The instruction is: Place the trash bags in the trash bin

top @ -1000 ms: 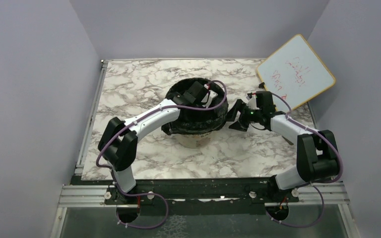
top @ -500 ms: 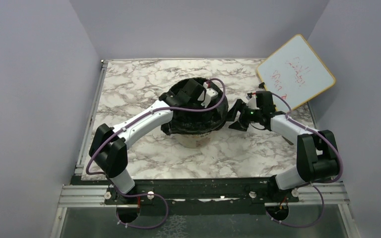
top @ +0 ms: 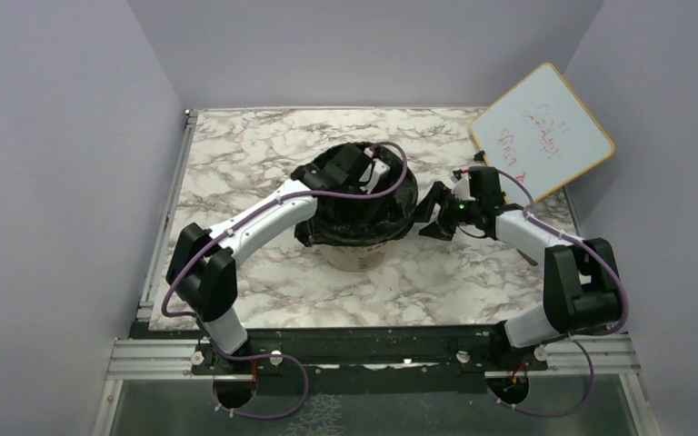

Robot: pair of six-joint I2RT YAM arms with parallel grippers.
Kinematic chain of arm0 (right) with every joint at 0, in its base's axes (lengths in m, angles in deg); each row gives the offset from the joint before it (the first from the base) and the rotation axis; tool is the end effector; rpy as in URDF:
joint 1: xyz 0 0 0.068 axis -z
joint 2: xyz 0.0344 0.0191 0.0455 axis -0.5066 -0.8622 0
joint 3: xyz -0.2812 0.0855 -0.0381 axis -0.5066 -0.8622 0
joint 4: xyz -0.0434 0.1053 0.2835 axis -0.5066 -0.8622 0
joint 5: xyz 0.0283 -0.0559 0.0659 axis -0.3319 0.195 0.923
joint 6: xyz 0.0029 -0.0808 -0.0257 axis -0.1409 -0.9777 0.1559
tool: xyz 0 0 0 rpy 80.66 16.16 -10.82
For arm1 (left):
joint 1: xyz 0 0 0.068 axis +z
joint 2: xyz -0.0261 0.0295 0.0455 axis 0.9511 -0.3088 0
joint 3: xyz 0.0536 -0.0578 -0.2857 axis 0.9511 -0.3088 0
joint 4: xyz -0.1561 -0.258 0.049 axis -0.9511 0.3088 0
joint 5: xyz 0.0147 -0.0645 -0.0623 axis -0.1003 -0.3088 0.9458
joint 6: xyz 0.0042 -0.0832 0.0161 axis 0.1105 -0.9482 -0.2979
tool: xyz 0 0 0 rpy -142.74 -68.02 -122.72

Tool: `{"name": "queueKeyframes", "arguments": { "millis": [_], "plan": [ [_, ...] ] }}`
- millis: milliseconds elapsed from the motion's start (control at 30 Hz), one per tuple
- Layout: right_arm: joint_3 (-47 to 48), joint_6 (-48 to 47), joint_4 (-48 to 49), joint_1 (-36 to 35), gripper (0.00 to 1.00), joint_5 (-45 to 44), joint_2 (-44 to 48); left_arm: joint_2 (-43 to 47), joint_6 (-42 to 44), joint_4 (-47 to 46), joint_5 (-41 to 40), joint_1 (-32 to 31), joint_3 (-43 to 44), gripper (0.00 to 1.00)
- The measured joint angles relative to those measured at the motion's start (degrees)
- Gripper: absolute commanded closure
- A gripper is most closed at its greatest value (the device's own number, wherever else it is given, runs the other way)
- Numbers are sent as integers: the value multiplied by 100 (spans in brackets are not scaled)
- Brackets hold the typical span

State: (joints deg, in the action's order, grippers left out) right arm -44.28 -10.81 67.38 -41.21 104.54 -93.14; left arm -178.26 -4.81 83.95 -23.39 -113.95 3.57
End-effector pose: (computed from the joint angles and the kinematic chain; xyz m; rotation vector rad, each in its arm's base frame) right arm 0.3312 0.1103 0.1561 0.3444 2.4975 1.2127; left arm 0.3135 -0.2818 0.2504 0.9678 2.4508 -0.2499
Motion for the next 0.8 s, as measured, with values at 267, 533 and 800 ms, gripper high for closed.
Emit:
{"name": "queueKeyframes", "arguments": {
  "millis": [267, 533, 800],
  "plan": [
    [0, 0, 0, 0, 25, 0, 0, 437, -2, -39, -151, 24, 804, 13],
    [0, 2, 0, 0, 24, 0, 0, 855, 92, -122, 800, 35, 476, 19],
    [0, 0, 0, 0, 24, 4, 0, 181, 166, -258, 1213, 31, -192, 26]
  ]
}}
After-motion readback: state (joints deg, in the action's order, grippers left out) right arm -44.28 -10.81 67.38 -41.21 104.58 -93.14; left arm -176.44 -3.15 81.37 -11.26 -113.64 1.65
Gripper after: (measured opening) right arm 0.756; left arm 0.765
